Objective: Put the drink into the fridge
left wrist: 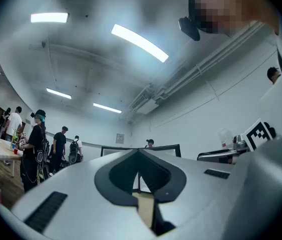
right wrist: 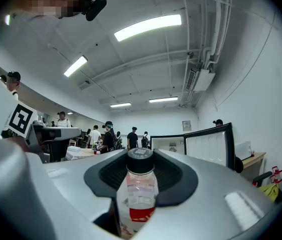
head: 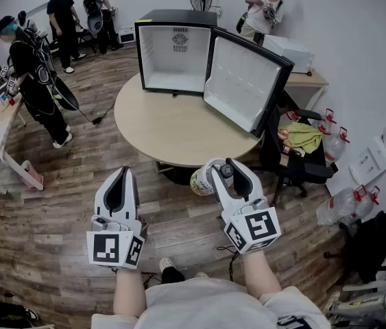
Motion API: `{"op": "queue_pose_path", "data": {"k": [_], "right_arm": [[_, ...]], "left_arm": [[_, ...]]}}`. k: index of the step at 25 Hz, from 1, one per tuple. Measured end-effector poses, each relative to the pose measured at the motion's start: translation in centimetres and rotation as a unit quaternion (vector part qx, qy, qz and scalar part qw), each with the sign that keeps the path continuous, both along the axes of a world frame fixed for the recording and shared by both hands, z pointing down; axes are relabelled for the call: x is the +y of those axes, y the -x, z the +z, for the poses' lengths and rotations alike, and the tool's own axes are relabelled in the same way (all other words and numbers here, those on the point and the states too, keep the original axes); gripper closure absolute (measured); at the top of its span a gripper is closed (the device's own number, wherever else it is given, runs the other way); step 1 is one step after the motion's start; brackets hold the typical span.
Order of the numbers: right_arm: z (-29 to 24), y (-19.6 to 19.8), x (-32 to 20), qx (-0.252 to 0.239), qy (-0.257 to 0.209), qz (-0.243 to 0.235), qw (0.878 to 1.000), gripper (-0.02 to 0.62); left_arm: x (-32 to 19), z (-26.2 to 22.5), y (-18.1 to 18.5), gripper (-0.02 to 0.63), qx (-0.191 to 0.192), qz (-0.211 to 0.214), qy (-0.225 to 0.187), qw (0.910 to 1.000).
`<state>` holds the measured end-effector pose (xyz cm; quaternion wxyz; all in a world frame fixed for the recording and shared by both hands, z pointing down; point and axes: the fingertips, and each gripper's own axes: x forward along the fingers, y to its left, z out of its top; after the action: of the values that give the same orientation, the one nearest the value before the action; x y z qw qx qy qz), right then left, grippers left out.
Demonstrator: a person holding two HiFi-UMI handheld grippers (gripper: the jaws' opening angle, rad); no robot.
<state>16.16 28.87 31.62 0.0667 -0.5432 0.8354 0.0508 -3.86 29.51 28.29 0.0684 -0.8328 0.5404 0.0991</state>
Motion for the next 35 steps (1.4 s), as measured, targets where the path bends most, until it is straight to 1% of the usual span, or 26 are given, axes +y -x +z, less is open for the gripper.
{"op": "queue_pose_path", "data": {"k": [5,12,17,24,28,35], "right_arm": [[0.0,-0.2,-0.8,-0.006,-0.001,0.006,1.000,0.436],[0.2,1.1,-2.6,-0.006,0.004,0.017,1.000,0.436],[0.4,2.3,-4.1,-0.016,0.007,0.032,0.999,0.436],[0.1,4.8,-6.3,-0.021,-0.004,0.054,0.998,0.437],[0.1,6.4,-7.2,-0.018,-0.007,0.056,0.998,0.437],[0.1,7.4,-10.3,-0.012,-0.007,0.054,0.998,0.436]], "left_arm": [[-0.8,-0.2,0.2,0.598,0.002,-0.001,-0.006,1.0000],[-2.9,-0.3,2.0,0.598,0.005,0.003,-0.005,1.0000],[-4.5,-0.2,4.1,0.598,0.006,0.008,-0.007,0.9999],[-7.0,-0.3,7.5,0.598,0.005,0.015,-0.015,0.9998],[-8.1,-0.2,9.3,0.598,0.016,0.016,-0.017,0.9996],[-11.1,0.3,9.7,0.598,0.014,0.023,-0.012,0.9996]]}}
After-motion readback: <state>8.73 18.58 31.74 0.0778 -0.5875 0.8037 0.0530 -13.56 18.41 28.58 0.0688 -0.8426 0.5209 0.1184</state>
